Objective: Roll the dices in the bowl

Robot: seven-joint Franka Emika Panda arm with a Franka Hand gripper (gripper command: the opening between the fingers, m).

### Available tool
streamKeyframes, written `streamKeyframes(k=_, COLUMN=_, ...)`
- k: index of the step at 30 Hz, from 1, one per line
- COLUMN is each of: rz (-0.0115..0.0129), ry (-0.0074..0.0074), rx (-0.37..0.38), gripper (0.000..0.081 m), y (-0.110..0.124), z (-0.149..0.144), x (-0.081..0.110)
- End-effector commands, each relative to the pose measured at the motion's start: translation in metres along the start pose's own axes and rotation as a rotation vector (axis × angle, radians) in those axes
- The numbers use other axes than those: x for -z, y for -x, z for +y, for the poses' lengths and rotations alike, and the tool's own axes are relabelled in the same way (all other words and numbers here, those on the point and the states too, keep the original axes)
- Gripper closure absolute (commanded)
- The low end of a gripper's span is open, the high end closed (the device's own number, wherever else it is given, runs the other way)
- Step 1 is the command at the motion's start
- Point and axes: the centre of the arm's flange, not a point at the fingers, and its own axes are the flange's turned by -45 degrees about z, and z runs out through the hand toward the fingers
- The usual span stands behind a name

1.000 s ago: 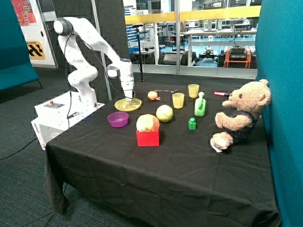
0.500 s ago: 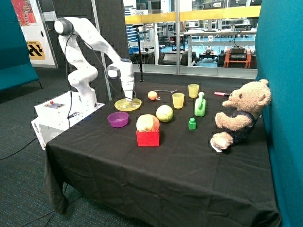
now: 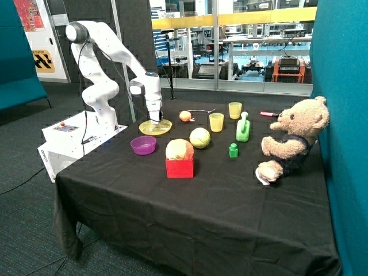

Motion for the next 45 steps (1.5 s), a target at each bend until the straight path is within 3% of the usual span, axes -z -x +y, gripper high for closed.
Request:
streamKeyframes(k=1, rz=0.0053, ry=0.0024, rx=0.007, gripper=0.0808, y=0.009, z=-0.003, x=0.0)
streamKeyframes(k=8, rz=0.0053, ry=0.0024, rx=0.018, gripper=0.0808, y=0.008, z=-0.006, x=0.004)
streamKeyframes(k=12, rz=0.0053, ry=0.0025, rx=0.027, gripper=0.0808, y=0.005, z=-0.005, x=0.017)
streamKeyframes(k=20, rz=0.0052, ry=0.0025, rx=0.05, gripper=0.0808, y=-0.023, z=0.0, x=0.083)
streamKeyframes(k=29, rz=0.0053, ry=0.0024, rx=-0.015, gripper=0.0808, y=-0.036, z=0.014, x=0.128)
streamKeyframes(k=35, rz=0.0054, ry=0.0021, rx=-0.1, gripper=0.0808, y=-0.041, z=0.028, x=0.153)
streamKeyframes(k=45, rz=0.0057, ry=0.0015, rx=-0.344, gripper=0.0808, y=-0.048, z=0.076, x=0.19)
